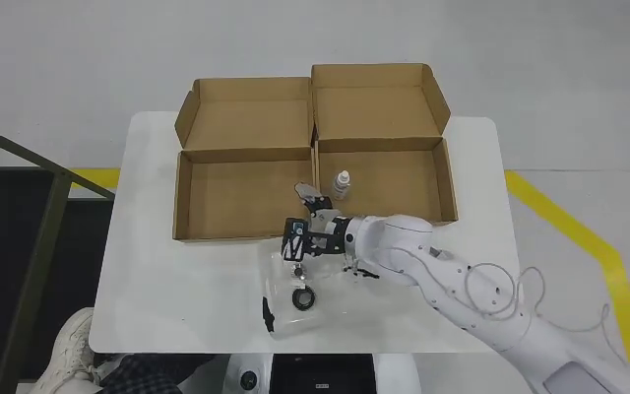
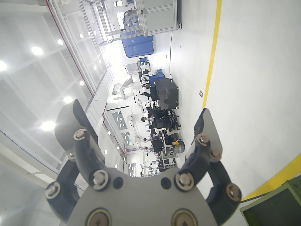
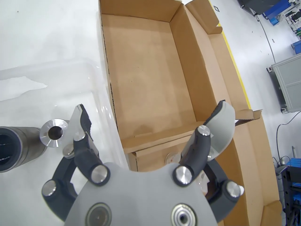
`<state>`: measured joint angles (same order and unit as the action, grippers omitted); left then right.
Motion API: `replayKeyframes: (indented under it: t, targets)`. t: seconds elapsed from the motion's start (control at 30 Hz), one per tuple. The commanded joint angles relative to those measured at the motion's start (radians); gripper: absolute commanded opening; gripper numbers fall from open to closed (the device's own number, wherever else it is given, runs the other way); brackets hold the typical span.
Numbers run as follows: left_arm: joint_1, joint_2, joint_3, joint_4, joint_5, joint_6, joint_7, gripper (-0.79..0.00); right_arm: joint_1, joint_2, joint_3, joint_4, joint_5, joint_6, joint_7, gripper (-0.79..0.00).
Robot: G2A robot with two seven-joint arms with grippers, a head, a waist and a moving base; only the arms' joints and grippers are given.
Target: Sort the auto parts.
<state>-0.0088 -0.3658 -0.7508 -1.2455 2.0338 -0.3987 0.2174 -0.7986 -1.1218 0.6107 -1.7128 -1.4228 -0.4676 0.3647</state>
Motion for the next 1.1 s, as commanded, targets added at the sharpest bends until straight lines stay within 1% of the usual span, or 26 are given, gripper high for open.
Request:
replayKeyframes:
  t: [0.0,0.37,0.6,0.7,0.83,0.93,1.07]
  targets:
    - [0.000,0.000,0.000,0.000,0.000,0.000,0.000,0.000,0.009,-0.009,-0.007,0.015,0.000,0.004,0.005,0.000]
    - [0.000,0.000,0.000,0.000,0.000,0.000,0.000,0.000,0.034,-0.045,0.011,0.076,0.001,0.068,0.033,0.000]
    - [0.000,0.000,0.000,0.000,0.000,0.000,0.000,0.000,0.018,-0.049,0.044,0.076,0.005,0.047,0.018,0.000]
    - [0.000,0.000,0.000,0.000,0.000,0.000,0.000,0.000,0.000,-0.044,0.060,0.044,0.020,-0.008,-0.007,0.000]
    - [0.000,0.000,0.000,0.000,0.000,0.000,0.000,0.000,-0.028,-0.032,0.092,-0.007,0.070,-0.121,-0.015,0.000]
    - [0.000,0.000,0.000,0.000,0.000,0.000,0.000,0.000,-0.048,-0.022,0.121,-0.039,0.130,-0.211,-0.004,0.000]
    - [0.000,0.000,0.000,0.000,0.000,0.000,0.000,0.000,-0.070,-0.009,0.148,-0.070,0.217,-0.329,0.047,0.000]
